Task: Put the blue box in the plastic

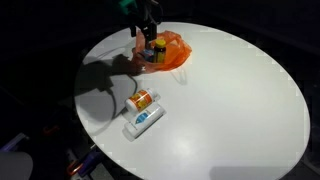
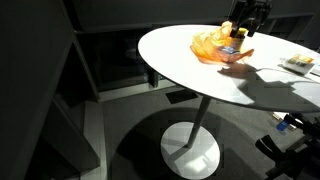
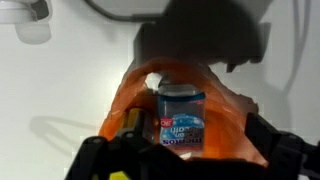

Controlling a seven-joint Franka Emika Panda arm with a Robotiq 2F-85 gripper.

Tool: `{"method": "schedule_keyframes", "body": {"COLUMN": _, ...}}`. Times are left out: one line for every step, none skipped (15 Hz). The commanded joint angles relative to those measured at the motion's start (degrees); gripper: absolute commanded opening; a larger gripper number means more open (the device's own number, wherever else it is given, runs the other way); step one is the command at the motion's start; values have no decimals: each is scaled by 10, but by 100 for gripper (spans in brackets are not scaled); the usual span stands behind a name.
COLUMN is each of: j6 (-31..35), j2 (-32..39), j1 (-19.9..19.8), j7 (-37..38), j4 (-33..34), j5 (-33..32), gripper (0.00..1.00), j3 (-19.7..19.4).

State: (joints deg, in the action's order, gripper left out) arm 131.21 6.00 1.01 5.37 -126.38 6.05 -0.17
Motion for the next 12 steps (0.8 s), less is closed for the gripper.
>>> {"method": "schedule_keyframes", "body": {"j6": -50, "j2": -55, "j1": -5, "j7": 24, "j4": -13, "j5": -42, "gripper": 100, "j3": -8}}
{"method": "schedule_keyframes", "body": {"j6": -62, "j2": -68, "j1": -7, "j7": 28, "j4": -15, "j5": -55, "gripper": 100, "j3": -10}}
{"method": "schedule_keyframes", "body": {"j6": -75, "j2": -80, "j1": -9, "j7": 33, "j4": -16, "j5": -65, "gripper": 100, "j3": -12}}
{"method": "schedule_keyframes", "body": {"j6": -89, "j2": -94, "j1": -12, "j7": 39, "j4": -17, "j5": -75, "gripper": 100, "j3": -13}}
{"method": "schedule_keyframes", "body": {"j6": -101, "j2": -108, "j1": -14, "j7": 45, "j4": -17, "j5": -85, "gripper": 100, "j3": -14}}
{"method": "schedule_keyframes", "body": {"j6": -112, "j2": -118, "j1": -17, "j7": 48, "j4": -15, "j5": -91, "gripper": 100, "j3": -13}}
{"method": "schedule_keyframes", "body": {"j6": -125, "j2": -129, "j1": -20, "j7": 51, "j4": -14, "j5": -93, "gripper": 100, "j3": -13}}
{"method": "schedule_keyframes", "body": {"j6": -139, "j2": -138, "j1": -21, "j7": 53, "j4": -12, "j5": -93, "gripper": 100, "j3": -12}}
{"method": "schedule_keyframes", "body": {"j6": -151, "j2": -146, "j1": -23, "j7": 53, "j4": -11, "j5": -90, "gripper": 100, "j3": -12}}
{"method": "schedule_keyframes", "body": {"j6": -165, "j2": -153, "j1": -24, "j7": 52, "j4": -9, "j5": -89, "gripper": 100, "j3": -11}}
{"method": "schedule_keyframes", "body": {"j6": -179, "j2": -160, "j1": -25, "j7": 52, "j4": -7, "j5": -85, "gripper": 100, "j3": -11}}
{"method": "schedule_keyframes", "body": {"j6": -192, "j2": -165, "j1": -25, "j7": 53, "j4": -5, "j5": -84, "gripper": 100, "j3": -10}}
